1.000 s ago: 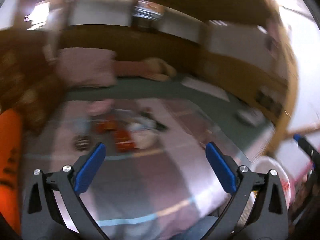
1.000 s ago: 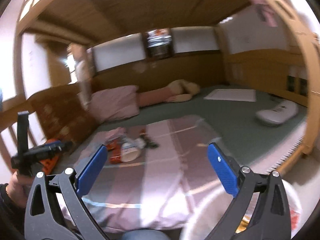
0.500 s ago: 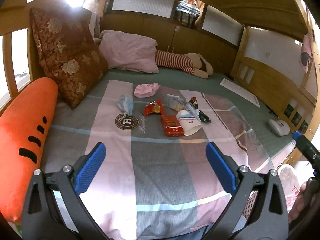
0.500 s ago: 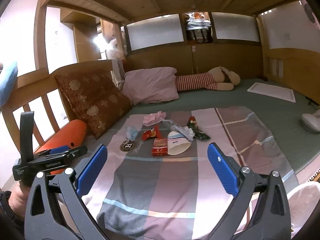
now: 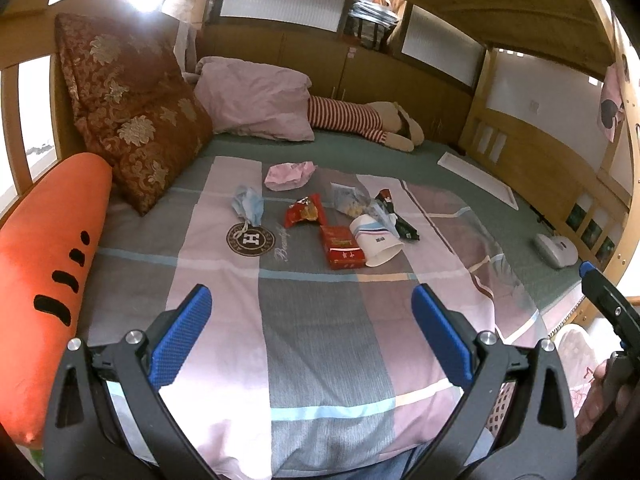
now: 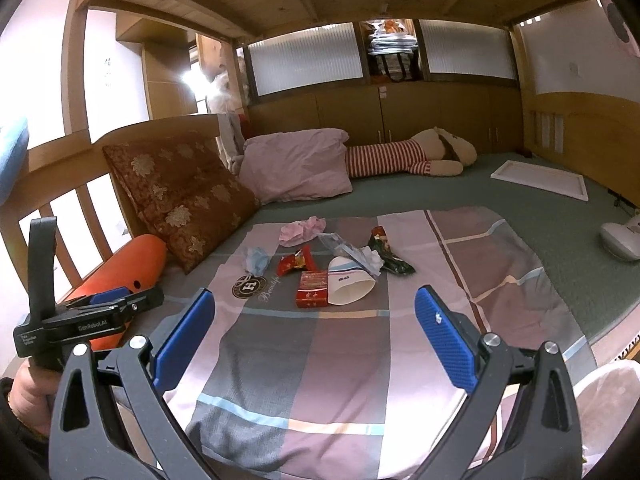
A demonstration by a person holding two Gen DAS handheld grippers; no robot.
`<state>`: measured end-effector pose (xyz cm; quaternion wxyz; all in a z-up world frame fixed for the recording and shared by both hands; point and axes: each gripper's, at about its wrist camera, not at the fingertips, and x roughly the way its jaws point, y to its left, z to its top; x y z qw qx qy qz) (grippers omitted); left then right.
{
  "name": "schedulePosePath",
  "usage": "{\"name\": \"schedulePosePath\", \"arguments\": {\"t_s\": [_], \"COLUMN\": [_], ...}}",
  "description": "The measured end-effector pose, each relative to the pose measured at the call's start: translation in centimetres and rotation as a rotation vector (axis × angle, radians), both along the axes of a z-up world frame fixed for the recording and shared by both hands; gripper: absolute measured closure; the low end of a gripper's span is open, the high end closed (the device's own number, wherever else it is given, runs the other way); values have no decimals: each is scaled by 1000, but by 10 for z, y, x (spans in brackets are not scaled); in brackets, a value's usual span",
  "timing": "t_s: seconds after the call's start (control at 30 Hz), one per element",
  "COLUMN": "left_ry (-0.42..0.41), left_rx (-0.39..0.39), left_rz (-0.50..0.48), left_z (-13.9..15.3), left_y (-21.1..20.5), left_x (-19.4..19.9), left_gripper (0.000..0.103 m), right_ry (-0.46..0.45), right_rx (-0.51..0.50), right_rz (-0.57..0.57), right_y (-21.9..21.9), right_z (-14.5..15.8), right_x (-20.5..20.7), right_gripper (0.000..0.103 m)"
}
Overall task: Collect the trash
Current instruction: 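Move both tools back over the remaining trash on the bed, then grasp the blue mask with the left tool while the right tool grasps the clear plastic bag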
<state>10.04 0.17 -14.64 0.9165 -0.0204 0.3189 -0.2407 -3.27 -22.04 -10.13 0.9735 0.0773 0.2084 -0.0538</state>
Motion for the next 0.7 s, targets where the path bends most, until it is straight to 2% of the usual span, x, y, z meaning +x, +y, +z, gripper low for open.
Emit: {"name": "schedulePosePath", "arguments": {"t_s": [0.17, 0.33, 0.47, 0.6, 0.7], "left_ry": [13, 12, 57, 71, 128], "left_rx": [13, 49, 40, 79, 101], "left_rz": [-2, -5, 9, 55, 81], "left_z": [0, 3, -6, -33, -60], "left_y": [-10, -27, -34, -39, -41], "left_x": [14, 52, 102, 161, 203], "left_gripper": [3, 3, 3, 4, 4], "right_ry": [6, 17, 54, 142, 221], "right_rx": [1, 0, -12, -21, -65], "right_rz": [4, 2, 7, -4, -14], "right_y": [-3, -8, -11, -22, -30], "right_z": [-1, 0, -12, -37, -59], "right_x": [8, 33, 70, 124, 177], "right_gripper": [5, 5, 5, 5, 5]}}
